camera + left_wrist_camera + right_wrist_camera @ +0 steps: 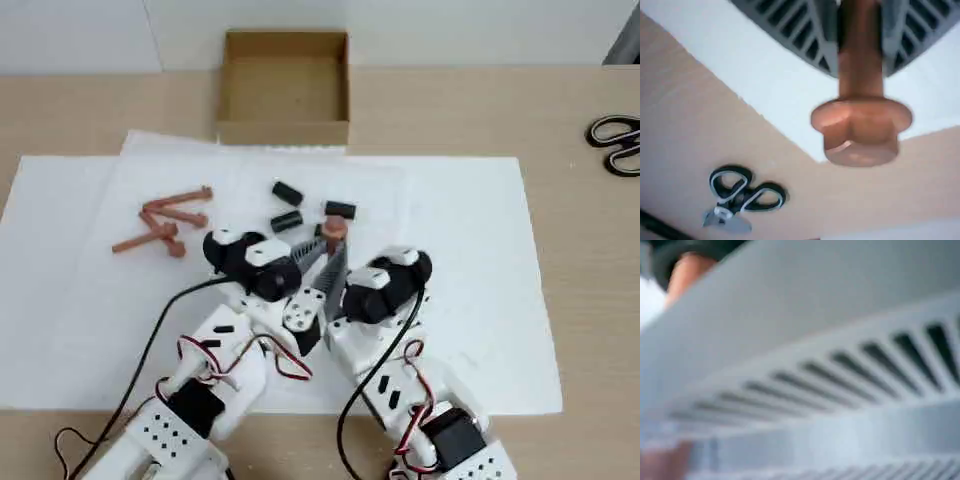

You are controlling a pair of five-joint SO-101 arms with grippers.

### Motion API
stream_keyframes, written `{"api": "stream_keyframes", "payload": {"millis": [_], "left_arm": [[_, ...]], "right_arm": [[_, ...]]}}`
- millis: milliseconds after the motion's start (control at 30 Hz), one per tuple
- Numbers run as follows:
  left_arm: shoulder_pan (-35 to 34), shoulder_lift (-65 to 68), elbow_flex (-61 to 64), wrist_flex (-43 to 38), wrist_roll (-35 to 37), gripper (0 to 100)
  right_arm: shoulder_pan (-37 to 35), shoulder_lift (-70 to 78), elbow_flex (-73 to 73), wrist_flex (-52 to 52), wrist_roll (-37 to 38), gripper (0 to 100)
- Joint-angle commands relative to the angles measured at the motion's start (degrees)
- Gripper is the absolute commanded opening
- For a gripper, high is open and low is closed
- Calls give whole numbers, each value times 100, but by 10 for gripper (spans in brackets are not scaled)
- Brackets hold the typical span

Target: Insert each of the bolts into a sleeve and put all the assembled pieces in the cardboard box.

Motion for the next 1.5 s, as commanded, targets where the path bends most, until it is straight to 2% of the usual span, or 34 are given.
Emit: {"api": "stream_keyframes", "payload": {"millis": [0,167,467,667,867,1100,1233,1467], "left_arm": [[9,-26,-224,695,-44,6],[9,-35,-409,1407,-26,6],[9,-35,-453,1582,-26,7],[9,0,-1235,2699,-18,7],[9,0,-1297,2848,-18,9],[18,-9,-1314,3288,44,159],[18,-18,-1508,3473,141,172],[-44,-9,-2369,4457,132,173]], "right_arm": [[-22,-40,-211,-145,-18,4],[-22,-40,-211,-145,-18,4],[-22,-40,-211,-145,-18,4],[-22,-40,-211,-145,-18,4],[-22,-40,-211,-145,-18,4],[-22,-40,-211,-136,-18,4],[-22,-40,-211,-127,-18,4],[4,-40,-211,-127,-18,4]]}}
